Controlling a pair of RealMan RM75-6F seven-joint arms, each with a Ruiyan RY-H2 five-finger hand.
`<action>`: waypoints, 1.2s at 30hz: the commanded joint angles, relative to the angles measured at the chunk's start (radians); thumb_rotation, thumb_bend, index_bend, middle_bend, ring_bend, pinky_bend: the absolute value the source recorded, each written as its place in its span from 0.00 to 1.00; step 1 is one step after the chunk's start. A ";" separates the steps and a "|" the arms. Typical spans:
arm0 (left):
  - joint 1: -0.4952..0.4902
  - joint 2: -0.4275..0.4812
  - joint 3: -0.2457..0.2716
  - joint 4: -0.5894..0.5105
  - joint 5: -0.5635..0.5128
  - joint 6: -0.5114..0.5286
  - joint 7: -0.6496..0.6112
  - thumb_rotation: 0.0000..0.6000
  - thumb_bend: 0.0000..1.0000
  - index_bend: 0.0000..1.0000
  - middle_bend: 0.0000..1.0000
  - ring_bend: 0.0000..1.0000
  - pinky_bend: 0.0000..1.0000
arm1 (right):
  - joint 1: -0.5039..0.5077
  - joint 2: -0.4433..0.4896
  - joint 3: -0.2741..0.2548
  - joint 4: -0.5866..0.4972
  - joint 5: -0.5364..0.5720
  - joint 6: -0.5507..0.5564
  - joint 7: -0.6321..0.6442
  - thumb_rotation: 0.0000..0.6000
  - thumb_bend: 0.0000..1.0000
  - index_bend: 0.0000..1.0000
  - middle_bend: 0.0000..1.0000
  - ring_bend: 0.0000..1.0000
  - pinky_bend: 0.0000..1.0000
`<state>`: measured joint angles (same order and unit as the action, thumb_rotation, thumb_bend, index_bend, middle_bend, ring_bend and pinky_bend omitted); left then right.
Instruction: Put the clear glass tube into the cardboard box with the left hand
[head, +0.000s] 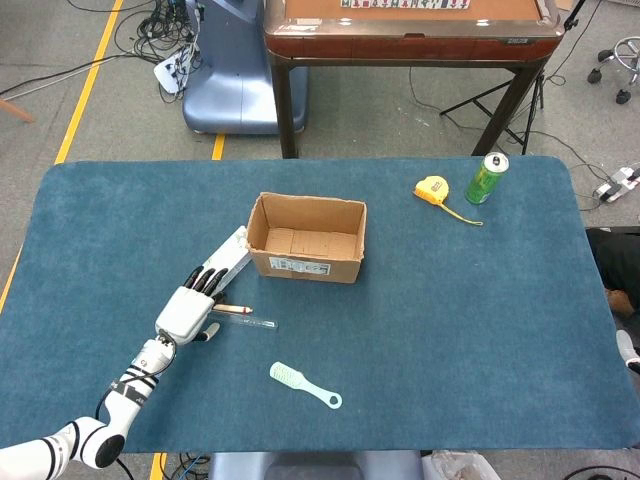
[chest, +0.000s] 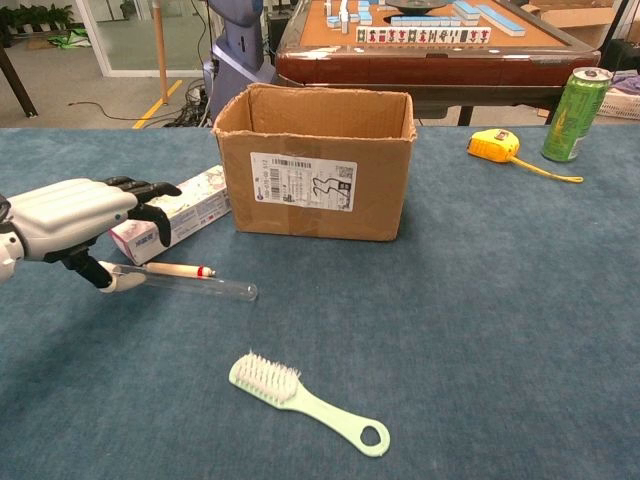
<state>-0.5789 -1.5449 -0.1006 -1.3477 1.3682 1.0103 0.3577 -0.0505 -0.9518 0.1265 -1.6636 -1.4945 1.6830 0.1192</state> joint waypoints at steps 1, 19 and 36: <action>-0.008 -0.014 0.008 0.020 0.011 -0.001 -0.014 1.00 0.28 0.36 0.00 0.00 0.01 | -0.001 0.000 0.000 0.001 -0.001 0.001 0.001 1.00 0.36 0.56 0.49 0.42 0.51; -0.038 -0.054 0.043 0.108 0.055 -0.007 -0.036 1.00 0.28 0.39 0.00 0.00 0.01 | -0.005 -0.002 0.002 0.005 -0.006 0.010 0.008 1.00 0.36 0.56 0.49 0.42 0.51; -0.046 -0.108 0.059 0.214 0.093 0.024 -0.053 1.00 0.28 0.41 0.00 0.00 0.01 | -0.006 0.001 0.004 0.005 -0.006 0.008 0.013 1.00 0.36 0.56 0.49 0.42 0.51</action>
<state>-0.6242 -1.6488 -0.0426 -1.1402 1.4582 1.0312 0.3087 -0.0564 -0.9508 0.1304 -1.6585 -1.5004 1.6911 0.1324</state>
